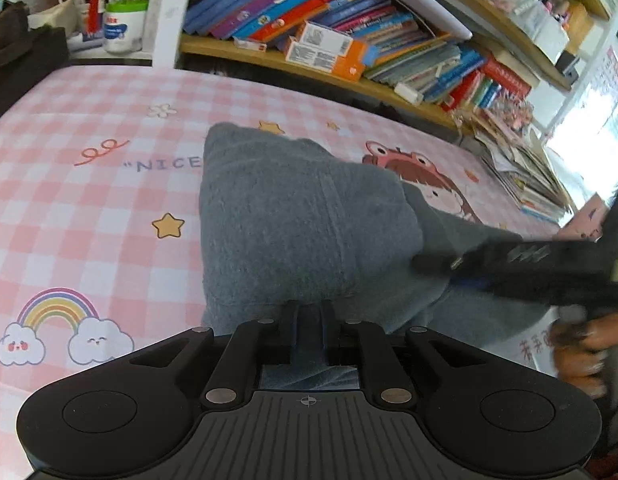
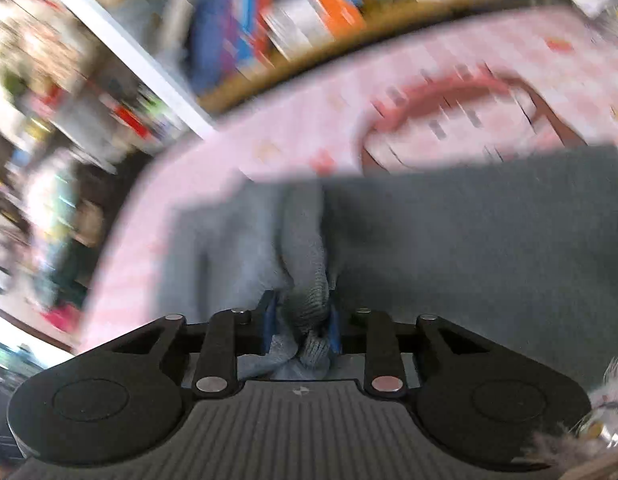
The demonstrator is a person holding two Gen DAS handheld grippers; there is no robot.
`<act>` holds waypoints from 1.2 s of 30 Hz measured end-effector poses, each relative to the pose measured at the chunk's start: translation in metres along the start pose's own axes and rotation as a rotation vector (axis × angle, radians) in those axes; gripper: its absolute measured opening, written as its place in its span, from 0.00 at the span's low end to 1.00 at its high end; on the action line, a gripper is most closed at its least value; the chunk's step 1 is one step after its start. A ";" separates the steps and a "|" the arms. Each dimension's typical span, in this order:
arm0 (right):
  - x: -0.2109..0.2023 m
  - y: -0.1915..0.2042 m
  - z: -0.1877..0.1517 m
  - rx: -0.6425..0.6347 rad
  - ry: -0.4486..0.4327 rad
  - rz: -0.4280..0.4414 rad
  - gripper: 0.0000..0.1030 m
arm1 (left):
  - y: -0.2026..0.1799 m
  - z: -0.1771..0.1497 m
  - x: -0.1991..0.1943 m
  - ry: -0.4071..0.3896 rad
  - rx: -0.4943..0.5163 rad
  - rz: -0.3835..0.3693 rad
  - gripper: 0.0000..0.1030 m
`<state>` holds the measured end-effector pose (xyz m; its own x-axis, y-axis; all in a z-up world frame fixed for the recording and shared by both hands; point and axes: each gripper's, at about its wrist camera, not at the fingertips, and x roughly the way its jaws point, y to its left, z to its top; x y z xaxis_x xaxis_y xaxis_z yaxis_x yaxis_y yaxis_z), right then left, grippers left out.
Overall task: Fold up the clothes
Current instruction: 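Lay the held cuff onto the sweatshirt body with the left gripper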
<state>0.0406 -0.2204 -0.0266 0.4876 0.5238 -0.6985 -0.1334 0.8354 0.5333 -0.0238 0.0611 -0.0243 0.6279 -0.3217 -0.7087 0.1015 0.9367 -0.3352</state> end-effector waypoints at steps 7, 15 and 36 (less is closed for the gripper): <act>-0.030 0.008 0.005 -0.078 -0.136 -0.019 0.40 | 0.001 0.004 -0.037 -0.112 0.015 0.022 0.13; -0.025 0.046 -0.013 -0.498 -0.223 -0.096 0.15 | 0.015 0.001 -0.028 -0.058 -0.004 0.042 0.12; -0.038 0.052 -0.028 -0.398 -0.205 -0.190 0.44 | -0.005 0.009 -0.041 -0.153 0.224 0.038 0.57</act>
<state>-0.0088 -0.1927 0.0147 0.6898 0.3456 -0.6362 -0.3257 0.9329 0.1537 -0.0429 0.0709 0.0116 0.7422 -0.2769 -0.6103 0.2329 0.9605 -0.1525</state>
